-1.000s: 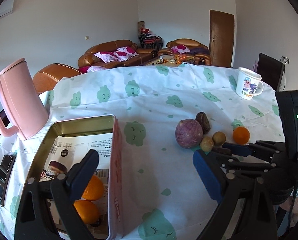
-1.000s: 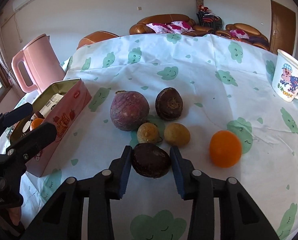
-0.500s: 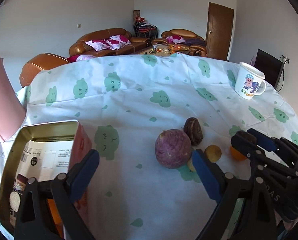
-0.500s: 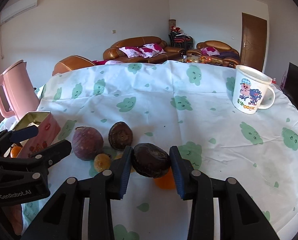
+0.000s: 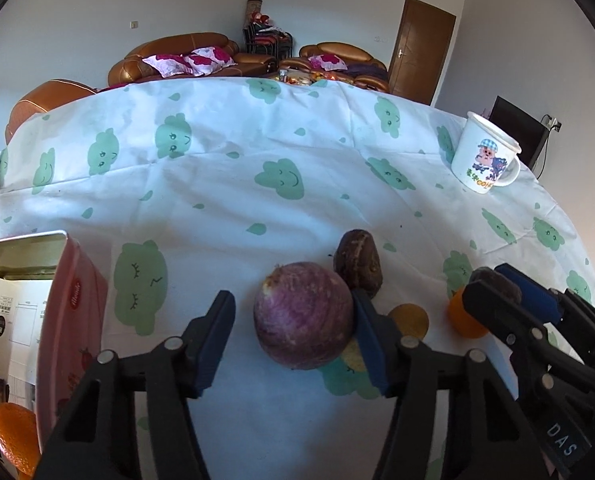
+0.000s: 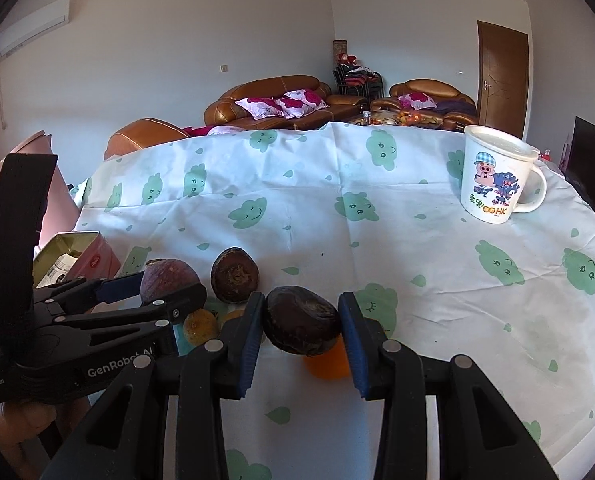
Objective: Organize fruits
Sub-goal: 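Lift the passion fruit and purple taro off the table with both tools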
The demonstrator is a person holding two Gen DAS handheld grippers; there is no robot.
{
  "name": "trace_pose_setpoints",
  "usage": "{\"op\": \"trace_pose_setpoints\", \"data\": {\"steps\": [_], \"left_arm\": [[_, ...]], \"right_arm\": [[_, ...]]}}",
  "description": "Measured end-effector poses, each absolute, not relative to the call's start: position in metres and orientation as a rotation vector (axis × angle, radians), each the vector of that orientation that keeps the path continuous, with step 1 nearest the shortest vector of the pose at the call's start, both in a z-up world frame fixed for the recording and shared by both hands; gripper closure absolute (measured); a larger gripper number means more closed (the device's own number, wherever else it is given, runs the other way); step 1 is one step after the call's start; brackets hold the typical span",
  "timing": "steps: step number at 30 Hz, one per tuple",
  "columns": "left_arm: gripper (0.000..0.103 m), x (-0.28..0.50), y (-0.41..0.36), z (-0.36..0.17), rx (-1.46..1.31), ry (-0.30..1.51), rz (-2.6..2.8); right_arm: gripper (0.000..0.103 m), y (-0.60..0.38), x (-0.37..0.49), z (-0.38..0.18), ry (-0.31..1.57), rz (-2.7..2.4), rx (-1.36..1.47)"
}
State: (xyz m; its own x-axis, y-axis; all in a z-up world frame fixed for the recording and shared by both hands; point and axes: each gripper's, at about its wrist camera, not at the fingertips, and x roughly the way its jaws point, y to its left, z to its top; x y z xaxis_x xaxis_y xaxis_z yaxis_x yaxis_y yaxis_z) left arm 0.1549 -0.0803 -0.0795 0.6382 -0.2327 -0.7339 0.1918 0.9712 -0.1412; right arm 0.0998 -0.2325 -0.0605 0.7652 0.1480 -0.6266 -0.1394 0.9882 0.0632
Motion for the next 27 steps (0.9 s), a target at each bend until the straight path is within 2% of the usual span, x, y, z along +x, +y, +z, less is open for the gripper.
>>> {"op": "trace_pose_setpoints", "data": {"steps": [2,9,27], "left_arm": [[0.053,0.153,-0.081,-0.079,-0.064,0.841,-0.27],[0.054,0.149,-0.074,-0.078,-0.097,0.83,-0.258],[0.054,0.12,-0.069,-0.057,-0.06,0.648,-0.182]], "right_arm": [[0.063,-0.232,0.099,-0.06,0.677,0.157,0.009],[0.063,-0.234,0.094,-0.057,0.646,0.176,0.022],[0.063,-0.235,0.079,-0.047,0.552,0.246,0.04]]}}
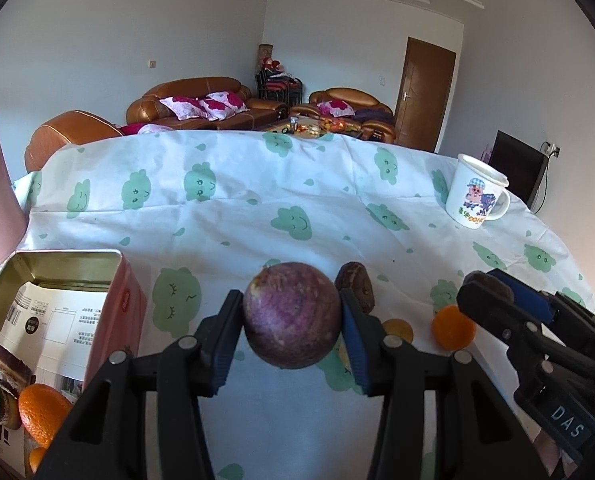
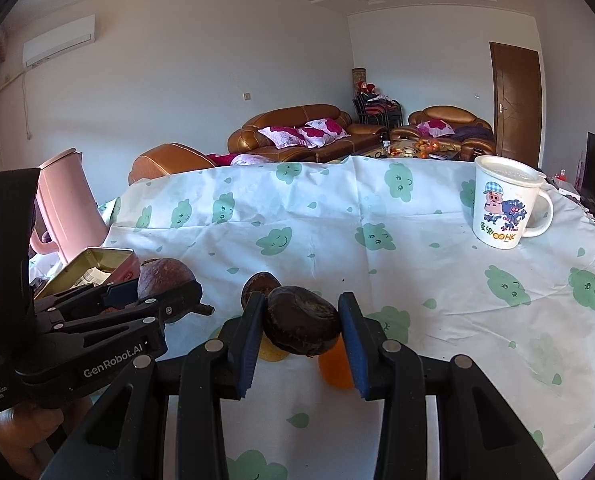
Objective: Organize fruits
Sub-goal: 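Lift the passion fruit and purple taro off the table with both tools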
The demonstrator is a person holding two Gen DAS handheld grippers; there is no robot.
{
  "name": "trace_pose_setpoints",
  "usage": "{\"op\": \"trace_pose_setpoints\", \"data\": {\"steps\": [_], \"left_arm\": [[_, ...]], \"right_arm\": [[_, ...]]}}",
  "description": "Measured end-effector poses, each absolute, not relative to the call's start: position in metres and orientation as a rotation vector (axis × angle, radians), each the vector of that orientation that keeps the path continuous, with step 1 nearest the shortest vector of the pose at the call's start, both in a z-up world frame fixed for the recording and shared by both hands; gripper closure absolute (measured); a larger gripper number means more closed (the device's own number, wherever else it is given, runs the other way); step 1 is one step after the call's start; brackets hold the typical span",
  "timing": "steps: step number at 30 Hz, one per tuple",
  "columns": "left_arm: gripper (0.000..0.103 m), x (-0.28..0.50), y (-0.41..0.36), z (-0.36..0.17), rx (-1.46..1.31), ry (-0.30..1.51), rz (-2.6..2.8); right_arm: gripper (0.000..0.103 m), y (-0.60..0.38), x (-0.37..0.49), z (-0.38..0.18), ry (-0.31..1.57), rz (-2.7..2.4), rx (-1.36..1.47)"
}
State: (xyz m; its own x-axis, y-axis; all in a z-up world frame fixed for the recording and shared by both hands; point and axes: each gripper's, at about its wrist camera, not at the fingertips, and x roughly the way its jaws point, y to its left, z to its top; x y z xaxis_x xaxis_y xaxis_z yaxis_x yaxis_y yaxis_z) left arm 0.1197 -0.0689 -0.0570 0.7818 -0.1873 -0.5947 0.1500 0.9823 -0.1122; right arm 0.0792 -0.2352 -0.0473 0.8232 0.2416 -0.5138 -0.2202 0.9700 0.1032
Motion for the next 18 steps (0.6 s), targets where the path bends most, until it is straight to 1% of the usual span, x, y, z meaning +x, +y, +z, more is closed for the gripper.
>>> {"op": "trace_pose_setpoints", "data": {"steps": [18], "left_arm": [[0.054,0.105,-0.07,-0.049,-0.038,0.567,-0.157]], "right_arm": [[0.063,-0.232,0.068,-0.042,0.487,0.277,0.018]]}}
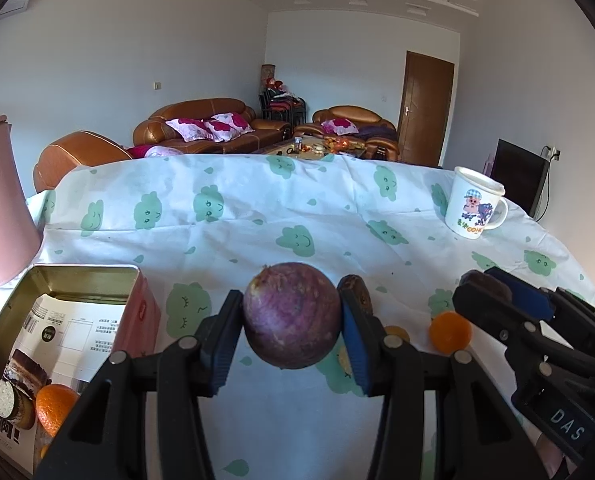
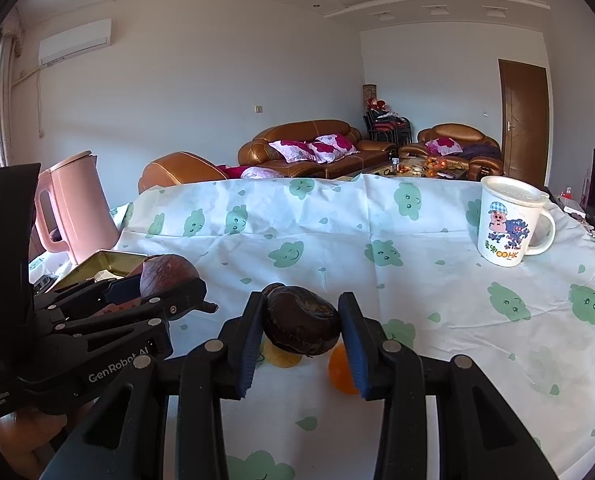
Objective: Organize fruits
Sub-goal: 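Lift the passion fruit and purple taro off the table with both tools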
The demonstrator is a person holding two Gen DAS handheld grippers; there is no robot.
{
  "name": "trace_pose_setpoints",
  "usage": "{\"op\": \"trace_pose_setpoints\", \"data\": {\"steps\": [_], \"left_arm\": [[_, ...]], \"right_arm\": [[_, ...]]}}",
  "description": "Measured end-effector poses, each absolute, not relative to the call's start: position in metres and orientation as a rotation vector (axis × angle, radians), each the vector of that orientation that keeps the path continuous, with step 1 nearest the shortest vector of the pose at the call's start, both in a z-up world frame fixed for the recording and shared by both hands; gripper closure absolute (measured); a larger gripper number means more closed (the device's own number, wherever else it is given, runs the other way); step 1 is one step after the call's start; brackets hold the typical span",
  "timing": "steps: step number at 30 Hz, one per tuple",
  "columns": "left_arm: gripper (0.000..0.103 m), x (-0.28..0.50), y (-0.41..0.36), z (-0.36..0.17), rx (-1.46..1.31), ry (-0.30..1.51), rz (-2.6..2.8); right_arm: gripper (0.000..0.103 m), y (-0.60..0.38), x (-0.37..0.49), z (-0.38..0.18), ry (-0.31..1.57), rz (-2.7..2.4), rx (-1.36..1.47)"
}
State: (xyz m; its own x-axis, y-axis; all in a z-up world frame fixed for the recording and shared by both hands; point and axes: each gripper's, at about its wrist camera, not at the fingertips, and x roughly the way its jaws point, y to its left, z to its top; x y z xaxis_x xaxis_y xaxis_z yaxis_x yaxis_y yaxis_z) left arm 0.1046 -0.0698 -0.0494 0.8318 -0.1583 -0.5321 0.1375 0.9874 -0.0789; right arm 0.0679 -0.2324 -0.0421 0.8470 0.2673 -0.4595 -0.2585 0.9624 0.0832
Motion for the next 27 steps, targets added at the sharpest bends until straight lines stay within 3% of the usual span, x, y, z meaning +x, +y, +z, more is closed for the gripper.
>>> {"op": "trace_pose_setpoints", "data": {"steps": [27], "left_arm": [[0.054,0.086,-0.071,-0.04,-0.006,0.475,-0.11]], "right_arm": [[0.063,-0.23,0.055,-0.036,0.408,0.293,-0.003]]}}
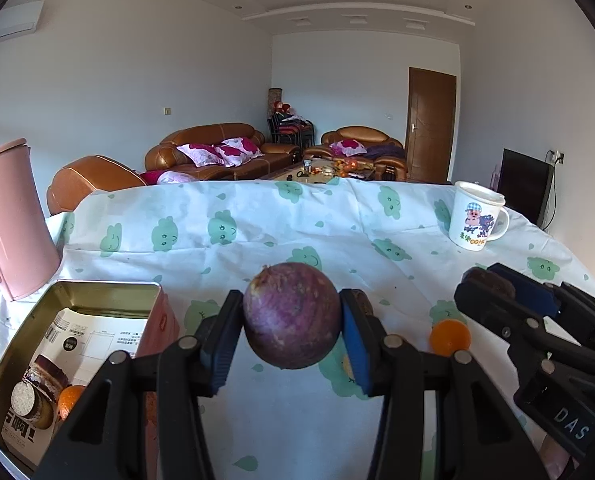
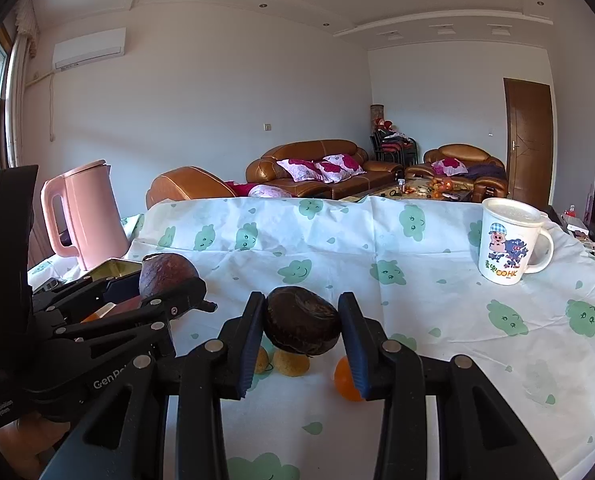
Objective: Organize fruits
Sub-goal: 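Lift the passion fruit and purple taro off the table with both tools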
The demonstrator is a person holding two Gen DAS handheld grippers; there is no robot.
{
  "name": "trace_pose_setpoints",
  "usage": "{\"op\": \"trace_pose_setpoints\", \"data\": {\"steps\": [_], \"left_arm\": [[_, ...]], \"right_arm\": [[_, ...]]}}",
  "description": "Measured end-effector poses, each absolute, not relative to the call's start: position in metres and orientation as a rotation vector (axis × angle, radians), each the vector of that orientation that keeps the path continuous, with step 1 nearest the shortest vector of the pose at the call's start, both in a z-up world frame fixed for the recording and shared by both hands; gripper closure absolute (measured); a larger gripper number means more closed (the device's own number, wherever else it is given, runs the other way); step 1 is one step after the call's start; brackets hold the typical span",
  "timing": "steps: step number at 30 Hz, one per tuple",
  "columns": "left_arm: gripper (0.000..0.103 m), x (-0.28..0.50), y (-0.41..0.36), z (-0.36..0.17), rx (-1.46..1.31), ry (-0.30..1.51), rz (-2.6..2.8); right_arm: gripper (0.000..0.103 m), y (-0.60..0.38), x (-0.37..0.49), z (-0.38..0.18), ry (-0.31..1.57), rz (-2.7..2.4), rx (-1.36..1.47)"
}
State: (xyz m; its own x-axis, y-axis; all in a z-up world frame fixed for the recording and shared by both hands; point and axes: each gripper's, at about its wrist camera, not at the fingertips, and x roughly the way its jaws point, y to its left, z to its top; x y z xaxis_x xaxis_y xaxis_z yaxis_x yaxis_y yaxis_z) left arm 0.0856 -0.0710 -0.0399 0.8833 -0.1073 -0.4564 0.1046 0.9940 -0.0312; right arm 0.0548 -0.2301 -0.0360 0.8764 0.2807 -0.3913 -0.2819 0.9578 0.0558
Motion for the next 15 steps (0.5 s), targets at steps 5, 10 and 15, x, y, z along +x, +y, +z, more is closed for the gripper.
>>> {"op": "trace_pose_setpoints", "data": {"steps": [5,10,15], "left_arm": [[0.054,0.08,-0.071,-0.038,0.001,0.455,-0.099],[0.054,0.072,-0.071,-0.037,0.008,0.432,-0.084],[0.054,0.069,-0.069,-0.036,0.005,0.42,-0.073]], "right_arm": [[0.063,-0.228,0.049,-0.034,0.378,0.293,-0.017],[0.063,-0.226,0.049,-0.034,0.375,0.292,-0.028],[0.063,-0.225,0.049,-0.034,0.377,0.284,-0.034]]}}
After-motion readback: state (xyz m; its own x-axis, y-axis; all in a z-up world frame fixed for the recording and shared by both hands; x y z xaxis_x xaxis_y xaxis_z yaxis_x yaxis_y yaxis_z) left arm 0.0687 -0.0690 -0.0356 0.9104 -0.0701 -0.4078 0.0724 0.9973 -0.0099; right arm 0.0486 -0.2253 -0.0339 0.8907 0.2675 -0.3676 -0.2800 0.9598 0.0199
